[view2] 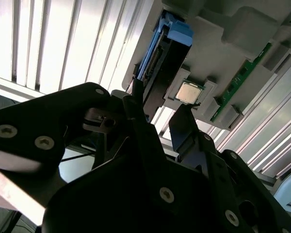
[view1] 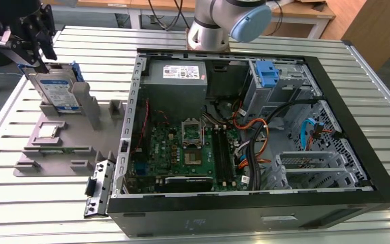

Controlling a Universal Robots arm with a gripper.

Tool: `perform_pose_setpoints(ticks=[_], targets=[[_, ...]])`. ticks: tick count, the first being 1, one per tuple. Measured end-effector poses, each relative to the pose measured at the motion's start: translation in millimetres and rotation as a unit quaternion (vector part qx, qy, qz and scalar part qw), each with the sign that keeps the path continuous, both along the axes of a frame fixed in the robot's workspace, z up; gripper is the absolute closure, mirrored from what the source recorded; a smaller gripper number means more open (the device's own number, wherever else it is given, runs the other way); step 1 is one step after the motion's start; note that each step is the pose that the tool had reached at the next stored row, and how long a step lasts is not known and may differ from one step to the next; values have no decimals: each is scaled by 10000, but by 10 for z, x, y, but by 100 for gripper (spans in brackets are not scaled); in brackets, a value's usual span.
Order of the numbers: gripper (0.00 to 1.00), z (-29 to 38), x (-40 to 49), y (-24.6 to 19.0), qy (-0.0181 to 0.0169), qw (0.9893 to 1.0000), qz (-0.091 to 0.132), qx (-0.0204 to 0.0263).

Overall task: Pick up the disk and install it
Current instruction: 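Pick up the disk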

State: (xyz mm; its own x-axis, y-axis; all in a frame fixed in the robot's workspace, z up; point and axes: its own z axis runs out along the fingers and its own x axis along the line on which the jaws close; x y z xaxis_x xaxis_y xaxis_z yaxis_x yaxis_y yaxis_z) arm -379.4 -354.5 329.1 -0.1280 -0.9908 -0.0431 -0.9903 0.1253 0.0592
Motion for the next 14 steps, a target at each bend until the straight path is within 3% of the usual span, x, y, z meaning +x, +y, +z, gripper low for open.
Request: perform_pose_setpoints(ticks=[14], targets=[[51, -34, -1, 20, -1, 9999, 136, 3]])
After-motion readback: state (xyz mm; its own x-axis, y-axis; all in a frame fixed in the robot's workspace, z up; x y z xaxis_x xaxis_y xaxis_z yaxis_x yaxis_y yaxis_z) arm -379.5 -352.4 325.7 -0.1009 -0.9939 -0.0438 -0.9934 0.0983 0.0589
